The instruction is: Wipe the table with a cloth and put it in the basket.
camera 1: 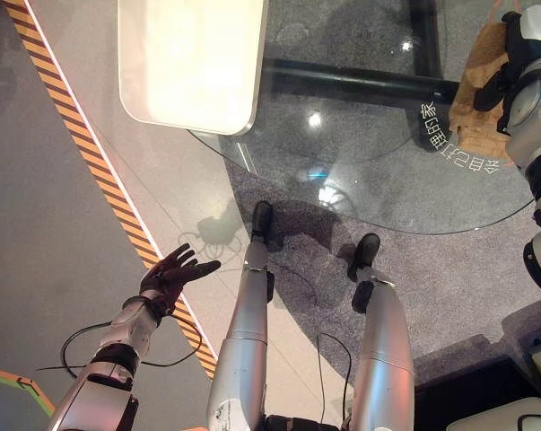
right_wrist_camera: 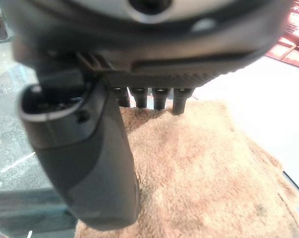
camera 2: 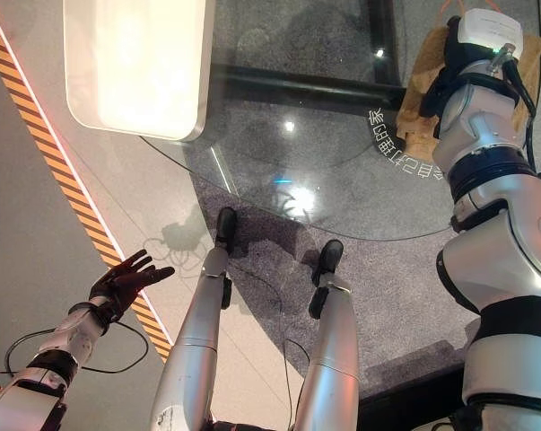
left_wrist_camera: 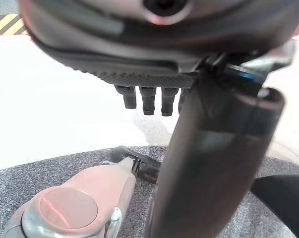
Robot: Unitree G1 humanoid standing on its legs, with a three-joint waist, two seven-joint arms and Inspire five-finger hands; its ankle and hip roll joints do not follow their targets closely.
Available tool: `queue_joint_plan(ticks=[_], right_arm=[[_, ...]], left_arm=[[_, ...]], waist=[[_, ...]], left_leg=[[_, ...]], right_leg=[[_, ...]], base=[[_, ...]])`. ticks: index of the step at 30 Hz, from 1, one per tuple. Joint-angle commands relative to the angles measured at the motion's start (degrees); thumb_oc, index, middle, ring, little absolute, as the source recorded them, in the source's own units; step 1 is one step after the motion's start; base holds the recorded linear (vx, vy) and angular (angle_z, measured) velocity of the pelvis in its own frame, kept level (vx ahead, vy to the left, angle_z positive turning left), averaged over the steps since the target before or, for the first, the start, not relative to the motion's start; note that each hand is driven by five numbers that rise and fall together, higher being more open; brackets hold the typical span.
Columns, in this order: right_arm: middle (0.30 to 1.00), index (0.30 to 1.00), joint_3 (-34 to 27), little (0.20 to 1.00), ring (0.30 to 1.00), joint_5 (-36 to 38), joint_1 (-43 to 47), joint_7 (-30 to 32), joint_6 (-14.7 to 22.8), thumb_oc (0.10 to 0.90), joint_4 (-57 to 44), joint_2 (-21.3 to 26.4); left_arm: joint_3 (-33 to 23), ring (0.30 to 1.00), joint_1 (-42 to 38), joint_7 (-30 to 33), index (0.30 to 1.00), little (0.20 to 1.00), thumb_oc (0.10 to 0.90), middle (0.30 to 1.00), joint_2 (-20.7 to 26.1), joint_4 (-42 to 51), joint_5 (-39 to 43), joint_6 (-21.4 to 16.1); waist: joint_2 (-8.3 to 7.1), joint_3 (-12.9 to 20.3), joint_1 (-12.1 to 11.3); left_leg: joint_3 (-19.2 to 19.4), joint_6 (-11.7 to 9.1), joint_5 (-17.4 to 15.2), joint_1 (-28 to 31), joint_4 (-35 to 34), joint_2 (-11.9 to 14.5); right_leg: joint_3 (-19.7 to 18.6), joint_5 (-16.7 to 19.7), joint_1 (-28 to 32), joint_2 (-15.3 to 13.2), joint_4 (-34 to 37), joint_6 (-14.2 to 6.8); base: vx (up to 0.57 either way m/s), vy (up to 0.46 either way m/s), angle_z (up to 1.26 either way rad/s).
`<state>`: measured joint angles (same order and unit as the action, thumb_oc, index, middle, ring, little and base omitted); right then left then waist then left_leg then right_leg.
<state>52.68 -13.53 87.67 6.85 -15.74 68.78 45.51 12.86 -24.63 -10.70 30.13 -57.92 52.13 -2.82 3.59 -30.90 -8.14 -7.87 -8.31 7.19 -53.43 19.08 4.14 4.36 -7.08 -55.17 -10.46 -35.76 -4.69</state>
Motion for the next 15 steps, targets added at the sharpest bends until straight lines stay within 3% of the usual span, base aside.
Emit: queue_joint_plan(ticks=[1, 15], right_arm=[[0.300, 0.300, 1.6, 0.200, 0.300, -0.4, 4.4, 0.7, -2.1, 0.100, 2.8, 6.7], [0.300, 0.300, 1.7, 0.200, 0.300, -0.5, 4.3, 1.0, -2.5, 0.100, 2.4, 6.7]], left_arm=[[-0.6, 0.900, 2.5, -0.1, 0.900, 0.900, 0.800, 0.900, 2.3, -1.9, 1.3, -0.4], [-0.7, 0.900, 2.8, -0.2, 0.900, 0.900, 0.800, 0.900, 2.2, -1.8, 1.2, -0.6]], waist=[[1.61, 1.1, 0.6], [1.45, 1.1, 0.6]], left_leg=[[4.7, 6.4, -5.9, -0.2, 3.6, -5.0], [4.8, 6.4, -5.8, 0.0, 3.3, -4.9]], right_leg=[[5.0, 3.4, 0.5, 4.1, 5.5, 2.9], [5.2, 3.5, 0.8, 4.2, 5.9, 2.9]], base=[[0.00, 0.000, 0.00], [0.00, 0.000, 0.00]])
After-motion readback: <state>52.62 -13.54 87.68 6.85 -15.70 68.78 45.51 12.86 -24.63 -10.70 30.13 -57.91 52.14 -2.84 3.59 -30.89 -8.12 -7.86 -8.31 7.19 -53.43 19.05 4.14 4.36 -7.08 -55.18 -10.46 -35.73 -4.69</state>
